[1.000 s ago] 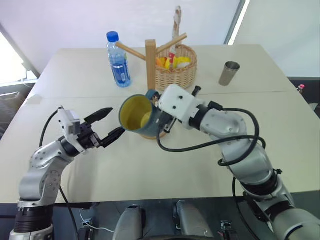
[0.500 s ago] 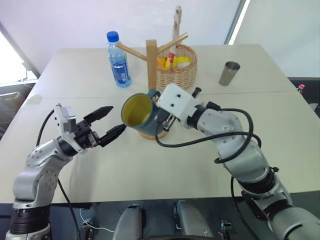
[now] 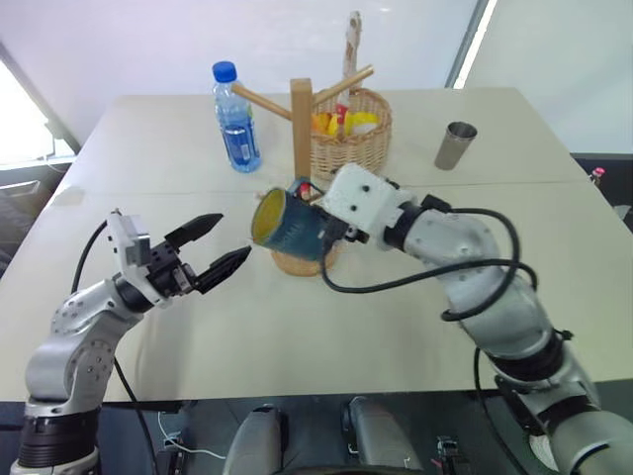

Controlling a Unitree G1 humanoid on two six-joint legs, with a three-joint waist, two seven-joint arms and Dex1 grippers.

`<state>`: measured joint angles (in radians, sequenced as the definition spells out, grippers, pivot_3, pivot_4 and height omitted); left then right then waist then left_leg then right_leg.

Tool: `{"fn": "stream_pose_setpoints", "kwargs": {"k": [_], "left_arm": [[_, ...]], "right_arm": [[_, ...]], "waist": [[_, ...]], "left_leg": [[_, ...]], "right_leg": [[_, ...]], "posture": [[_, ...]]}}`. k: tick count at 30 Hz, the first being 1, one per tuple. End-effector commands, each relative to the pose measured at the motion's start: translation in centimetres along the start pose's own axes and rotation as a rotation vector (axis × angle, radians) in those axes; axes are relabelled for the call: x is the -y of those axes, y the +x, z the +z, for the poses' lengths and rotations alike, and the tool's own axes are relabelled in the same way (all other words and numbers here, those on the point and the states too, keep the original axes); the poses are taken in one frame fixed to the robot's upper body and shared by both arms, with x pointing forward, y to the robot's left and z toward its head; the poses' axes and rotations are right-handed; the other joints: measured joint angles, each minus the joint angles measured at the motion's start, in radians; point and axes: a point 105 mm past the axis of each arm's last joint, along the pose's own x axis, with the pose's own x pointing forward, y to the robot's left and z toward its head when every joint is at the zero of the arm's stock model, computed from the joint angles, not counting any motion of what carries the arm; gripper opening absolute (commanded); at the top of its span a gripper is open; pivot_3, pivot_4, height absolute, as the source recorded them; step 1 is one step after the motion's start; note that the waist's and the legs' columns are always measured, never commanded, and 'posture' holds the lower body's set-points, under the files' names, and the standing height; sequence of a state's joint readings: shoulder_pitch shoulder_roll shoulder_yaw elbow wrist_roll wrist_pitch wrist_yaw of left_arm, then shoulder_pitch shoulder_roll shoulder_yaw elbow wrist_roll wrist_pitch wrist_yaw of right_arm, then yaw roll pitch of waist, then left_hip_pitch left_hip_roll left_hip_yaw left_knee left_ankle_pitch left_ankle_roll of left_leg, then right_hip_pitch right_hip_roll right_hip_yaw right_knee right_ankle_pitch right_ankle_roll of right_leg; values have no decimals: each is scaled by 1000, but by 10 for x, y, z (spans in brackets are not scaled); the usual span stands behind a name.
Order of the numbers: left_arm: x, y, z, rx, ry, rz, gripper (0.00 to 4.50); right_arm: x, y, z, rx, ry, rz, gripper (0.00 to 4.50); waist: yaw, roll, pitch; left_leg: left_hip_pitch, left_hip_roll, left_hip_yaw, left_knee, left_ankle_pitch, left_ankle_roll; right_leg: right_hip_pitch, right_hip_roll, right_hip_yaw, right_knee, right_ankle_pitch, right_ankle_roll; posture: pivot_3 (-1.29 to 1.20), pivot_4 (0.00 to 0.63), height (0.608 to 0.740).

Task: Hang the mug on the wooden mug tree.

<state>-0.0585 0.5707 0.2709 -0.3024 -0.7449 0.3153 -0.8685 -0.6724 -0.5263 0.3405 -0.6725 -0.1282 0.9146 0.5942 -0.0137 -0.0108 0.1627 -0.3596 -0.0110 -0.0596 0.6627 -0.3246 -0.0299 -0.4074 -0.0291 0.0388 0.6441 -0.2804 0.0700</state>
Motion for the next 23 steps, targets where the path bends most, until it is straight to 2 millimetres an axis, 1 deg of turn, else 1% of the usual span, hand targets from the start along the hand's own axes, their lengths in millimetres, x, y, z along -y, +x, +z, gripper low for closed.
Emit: {"fn": "stream_pose_setpoints", "kwargs": {"k": [1,3,5,6,7,9,11,13,15,18,23], "left_arm": [[-14,-7,5,22,31,87,4500],[-22,-10,0,12,27,140,4500],[-32,-18,-10,2,9,227,4500],[-35,-20,-13,-1,3,254,4500],[-39,-23,-19,-14,-7,291,4500],[-53,-35,-39,-56,-36,425,4500],[-62,-46,-55,-93,-50,534,4500],[-73,-56,-67,-135,-33,656,4500],[-79,-63,-74,-159,-26,729,4500],[-81,-69,-82,-181,-18,768,4500],[-80,-69,-84,-177,-23,777,4500]], "right_arm": [[17,-25,0,76,43,-34,2745],[20,-34,-13,69,108,-46,2745],[20,-45,-33,114,318,-84,2745],[19,-49,-41,132,392,-100,2745],[19,-53,-53,125,441,-127,2745],[19,-59,-90,71,534,-243,2745],[17,-65,-120,31,612,-343,2745],[15,-69,-143,12,670,-423,2745],[12,-71,-157,4,697,-468,2745],[6,-72,-174,-11,708,-493,2745],[8,-73,-182,12,712,-507,2745]], "waist": [[-1,0,0],[1,0,0],[1,-1,0],[1,-1,0],[0,-1,0],[-1,-1,0],[-1,-1,0],[-3,-1,0],[-2,-1,0],[-1,-1,0],[-1,-1,0]], "left_leg": [[0,0,0,0,0,0],[0,0,0,0,0,0],[0,0,0,-1,0,0],[1,0,0,-1,0,0],[1,1,0,-1,0,0],[2,1,0,-2,0,0],[3,1,1,-1,0,0],[3,1,1,-1,0,0],[3,1,1,-1,0,0],[3,1,1,-1,0,0],[3,1,1,-1,0,0]], "right_leg": [[0,0,0,0,0,0],[1,0,0,-1,0,0],[1,0,0,-1,0,0],[2,0,0,-1,0,0],[2,1,0,-1,0,0],[2,1,0,-1,0,0],[2,1,0,0,0,0],[2,1,1,0,0,0],[1,1,1,2,0,0],[1,1,1,2,0,0],[1,1,1,2,0,0]], "posture": [[0,150,740],[0,150,740],[0,150,740],[0,150,740],[0,150,740],[0,150,740],[0,150,740],[0,150,740],[0,150,740],[0,150,740],[0,150,740]]}}
